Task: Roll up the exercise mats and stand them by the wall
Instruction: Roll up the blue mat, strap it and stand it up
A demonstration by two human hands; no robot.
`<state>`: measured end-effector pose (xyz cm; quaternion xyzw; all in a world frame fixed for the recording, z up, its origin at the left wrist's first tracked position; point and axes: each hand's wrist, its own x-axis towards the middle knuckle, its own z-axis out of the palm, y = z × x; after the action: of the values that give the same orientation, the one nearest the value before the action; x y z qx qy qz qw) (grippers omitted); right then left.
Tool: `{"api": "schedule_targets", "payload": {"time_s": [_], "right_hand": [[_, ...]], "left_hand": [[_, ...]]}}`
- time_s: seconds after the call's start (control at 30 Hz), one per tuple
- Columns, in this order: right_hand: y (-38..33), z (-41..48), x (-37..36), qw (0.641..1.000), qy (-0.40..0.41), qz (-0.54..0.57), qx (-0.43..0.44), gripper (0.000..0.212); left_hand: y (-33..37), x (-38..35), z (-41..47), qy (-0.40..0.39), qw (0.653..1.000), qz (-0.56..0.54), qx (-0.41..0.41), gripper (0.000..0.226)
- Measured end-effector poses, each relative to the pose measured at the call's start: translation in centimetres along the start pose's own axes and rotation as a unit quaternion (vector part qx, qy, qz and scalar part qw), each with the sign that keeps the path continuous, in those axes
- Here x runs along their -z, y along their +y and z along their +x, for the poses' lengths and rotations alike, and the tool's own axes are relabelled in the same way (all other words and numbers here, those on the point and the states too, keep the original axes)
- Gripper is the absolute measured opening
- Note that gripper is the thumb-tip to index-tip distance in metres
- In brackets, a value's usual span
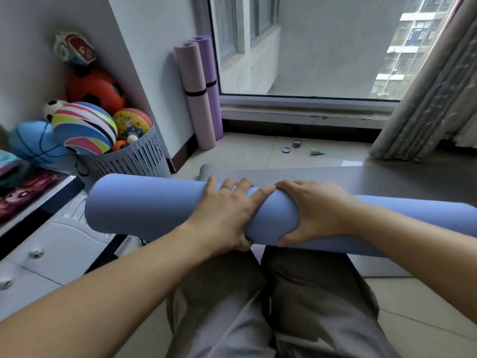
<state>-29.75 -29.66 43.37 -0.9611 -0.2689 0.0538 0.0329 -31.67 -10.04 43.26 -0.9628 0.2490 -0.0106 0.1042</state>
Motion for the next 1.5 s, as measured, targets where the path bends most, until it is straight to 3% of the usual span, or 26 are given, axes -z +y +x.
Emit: {"api": "schedule_targets", "payload": {"time_s": [0.07, 0.2, 0.4, 0.57, 0.7, 0.83, 1.03, 1.1, 1.2, 1.3, 1.4, 1.5], "right_hand": [[-0.3, -0.7, 1.9, 0.999, 0.028, -0.009, 0.019, 0.093], [-1.9, -3.0, 3.2, 0.998, -0.016, -0.022, 0.059, 0.096], [-3.8, -4.5, -1.0, 0.992, -0.102, 0.002, 0.073, 0.092], [-4.1, -5.4, -1.6, 0.992, -0.100, -0.033, 0.071, 0.118], [-5.2, -6.3, -2.8, 0.991, -0.061, -0.089, 0.078, 0.121], [-4.2, -3.8, -2.4, 0.995, -0.093, -0.007, 0.039, 0.107], [-2.6, -0.4, -0.8, 0.980, -0.185, 0.077, 0.008, 0.099], [-3.2, -1.5, -1.0, 0.989, -0.149, 0.022, 0.012, 0.110], [-4.5, -3.5, -3.0, 0.995, -0.017, -0.088, 0.036, 0.129], [-4.1, -3.0, -5.1, 0.992, 0.085, -0.088, 0.023, 0.124], [-4.0, -1.8, -4.7, 0.997, 0.055, -0.050, 0.008, 0.105], [-3.8, -1.7, -3.6, 0.997, 0.043, -0.057, 0.012, 0.096]], "left_hand": [[0.1, 1.9, -0.9, 0.026, 0.999, 0.029, 0.005, 0.102], [1.2, 3.0, -4.3, 0.023, 0.998, 0.053, -0.020, 0.104], [3.3, -1.1, -7.3, -0.047, 0.999, -0.013, -0.018, 0.105], [2.6, -1.7, -6.8, -0.069, 0.996, -0.042, -0.032, 0.106], [0.8, -1.6, -5.4, -0.136, 0.982, -0.126, -0.043, 0.105], [-1.1, -1.0, -4.0, -0.170, 0.958, -0.230, -0.015, 0.099], [0.9, -2.7, -3.9, -0.068, 0.996, -0.045, -0.034, 0.115], [0.4, -2.9, -3.4, -0.058, 0.996, -0.061, -0.039, 0.111], [-0.3, -2.6, -2.6, -0.068, 0.990, -0.116, -0.035, 0.105], [-1.2, -2.3, -1.5, -0.114, 0.981, -0.157, -0.025, 0.101], [-1.5, -2.2, -1.2, -0.135, 0.976, -0.171, -0.008, 0.104], [-1.3, -1.4, -2.2, -0.119, 0.989, -0.084, 0.001, 0.108]]}}
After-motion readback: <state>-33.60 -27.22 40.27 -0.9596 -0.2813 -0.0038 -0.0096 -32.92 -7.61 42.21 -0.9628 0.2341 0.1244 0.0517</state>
